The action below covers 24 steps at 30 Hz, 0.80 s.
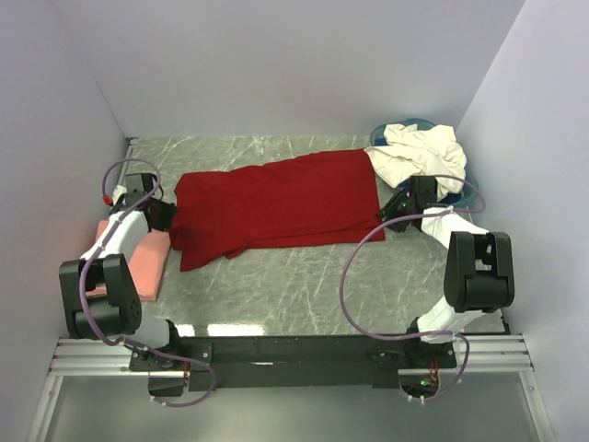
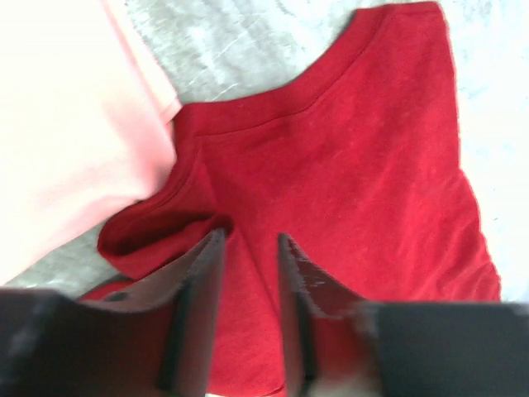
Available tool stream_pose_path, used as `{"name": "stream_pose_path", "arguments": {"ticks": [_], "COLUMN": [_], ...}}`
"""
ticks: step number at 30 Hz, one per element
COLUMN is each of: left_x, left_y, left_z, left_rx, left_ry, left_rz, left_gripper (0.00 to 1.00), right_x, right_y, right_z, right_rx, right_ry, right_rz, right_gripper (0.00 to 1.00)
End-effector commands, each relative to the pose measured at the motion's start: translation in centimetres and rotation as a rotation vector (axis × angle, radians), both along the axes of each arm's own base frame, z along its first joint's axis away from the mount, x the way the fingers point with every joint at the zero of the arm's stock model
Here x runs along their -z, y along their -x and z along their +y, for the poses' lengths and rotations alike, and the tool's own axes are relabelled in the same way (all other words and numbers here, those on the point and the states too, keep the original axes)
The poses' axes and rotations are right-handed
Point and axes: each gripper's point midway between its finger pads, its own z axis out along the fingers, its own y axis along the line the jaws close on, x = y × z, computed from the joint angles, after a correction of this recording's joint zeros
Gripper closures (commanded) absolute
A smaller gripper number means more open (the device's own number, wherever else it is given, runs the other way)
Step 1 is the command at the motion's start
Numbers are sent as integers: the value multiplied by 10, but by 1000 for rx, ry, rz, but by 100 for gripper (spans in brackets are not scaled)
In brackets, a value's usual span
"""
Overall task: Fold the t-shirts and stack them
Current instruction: Fold the tshirt
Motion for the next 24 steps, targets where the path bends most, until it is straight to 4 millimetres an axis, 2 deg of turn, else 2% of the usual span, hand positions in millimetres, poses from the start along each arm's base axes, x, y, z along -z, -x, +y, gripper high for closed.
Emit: {"name": "stream_pose_path", "arguments": {"ticks": [1,3,4,5,8,9,11,12,13,15,16,21,23,24], "left_x": [-20,-22,-23,-22,-20,-10,-12,0,-3,11,10,26,25,33], "left_y": [-17,-18,-17,-15,-1,11,24,37,45,63,69,103,106,113], "left_z": [-1,-5,-6,-8,-9,-9,-7,-8,-8,-12,-13,-19,-25,-27], "left_rx": [37,53,63,68,51,37,4,-10,-27,-30,-39,-66,-64,-67], "left_ry": [-11,0,1,7,-4,-6,-32,-35,-37,-39,-38,-49,-37,-31], "left_rz": [-79,-96,-102,-97,-85,-50,-56,-22,-31,-2,-10,27,0,12], "left_gripper": [60,54,53,53,52,51,50,49,48,47,47,45,45,44], "right_x": [-36,-34,-32,-30,-23,-22,-20,-20,-20,-19,-22,-31,-32,-34], "right_y": [-10,-6,-5,-2,2,5,9,10,12,17,18,26,28,29], "right_z": [-1,7,6,20,32,41,47,51,58,63,66,70,70,69], "right_rx": [-15,-34,-29,-65,-87,-106,-116,-122,-137,-151,-160,-188,-191,-191], "right_ry": [38,44,49,59,60,60,65,70,70,63,61,66,69,71], "right_rz": [-107,-106,-101,-97,-82,-80,-83,-85,-89,-88,-98,-125,-125,-131], "right_gripper": [55,55,55,55,56,56,56,56,56,57,57,57,57,57]}}
